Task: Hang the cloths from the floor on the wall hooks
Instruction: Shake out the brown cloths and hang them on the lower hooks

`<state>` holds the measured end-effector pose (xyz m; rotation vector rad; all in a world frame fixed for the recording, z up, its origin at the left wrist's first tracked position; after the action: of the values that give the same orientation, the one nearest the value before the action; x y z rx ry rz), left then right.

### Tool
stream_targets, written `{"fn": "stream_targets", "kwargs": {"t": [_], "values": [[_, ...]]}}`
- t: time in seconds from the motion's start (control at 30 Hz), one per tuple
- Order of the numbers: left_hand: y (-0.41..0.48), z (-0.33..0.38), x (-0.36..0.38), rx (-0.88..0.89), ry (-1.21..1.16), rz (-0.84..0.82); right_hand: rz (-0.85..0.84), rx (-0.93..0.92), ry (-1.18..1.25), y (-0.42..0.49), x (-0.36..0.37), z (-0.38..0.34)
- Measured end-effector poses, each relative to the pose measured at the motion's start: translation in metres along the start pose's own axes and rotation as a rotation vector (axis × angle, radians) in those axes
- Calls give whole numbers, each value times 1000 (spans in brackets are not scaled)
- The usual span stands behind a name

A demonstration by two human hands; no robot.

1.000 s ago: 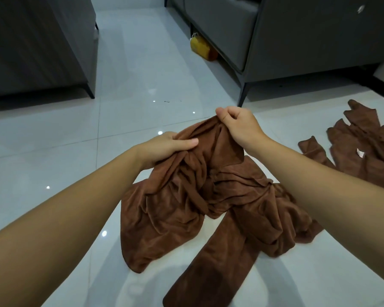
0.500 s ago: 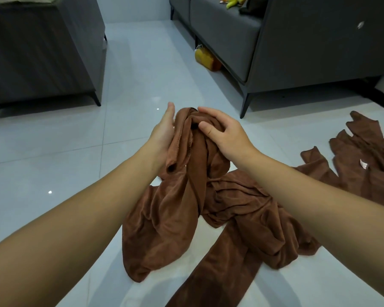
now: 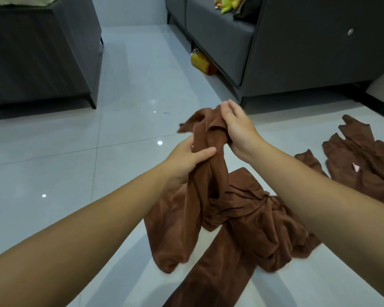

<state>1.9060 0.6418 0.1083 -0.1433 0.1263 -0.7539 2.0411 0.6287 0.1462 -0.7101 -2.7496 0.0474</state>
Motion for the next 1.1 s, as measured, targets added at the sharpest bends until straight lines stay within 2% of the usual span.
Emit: {"fn": "stream_targets", "kwargs": {"t": [0.13, 0.23, 0.3, 0.5, 0.57, 0.67, 0.73, 0.83, 0.9, 0.93, 1.1], "values": [[7, 11, -24, -43, -181, 155, -226, 50, -127, -17, 14, 11], [10, 21, -42, -64, -232, 221, -324, -73, -375, -32, 28, 13], [9, 26, -47, -65, -219, 208, -342, -158, -414, -38, 37, 12], [10, 34, -53, -10, 118, 219, -268, -289, -444, -39, 36, 10], [10, 33, -52, -56, 233, 208, -233, -294, -431, -36, 32, 12], [7, 25, -50, -166, 263, 172, -133, -275, -396, -31, 25, 9], [6, 24, -53, -187, 298, 180, -111, -212, -352, -25, 18, 10], [7, 32, -68, -153, 263, 284, -290, 1, -246, -18, 19, 22], [8, 39, -82, -121, 238, 357, -382, 55, -335, -18, 20, 23], [7, 44, -90, -100, 240, 383, -376, 37, -408, -16, 18, 20], [-3, 62, -134, -29, 379, 542, -169, -136, -624, -1, -8, -13]]}}
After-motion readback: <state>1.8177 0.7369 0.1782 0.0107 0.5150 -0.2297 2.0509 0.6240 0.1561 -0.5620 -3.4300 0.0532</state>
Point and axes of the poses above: each hand's wrist, its own y-axis towards the middle knuckle, its own x-axis out of the palm, z = x × y, the point moved 8 cm from there along y, towards the middle knuckle, and after that the axes turned 12 degrees about y, right-handed, at the moved point
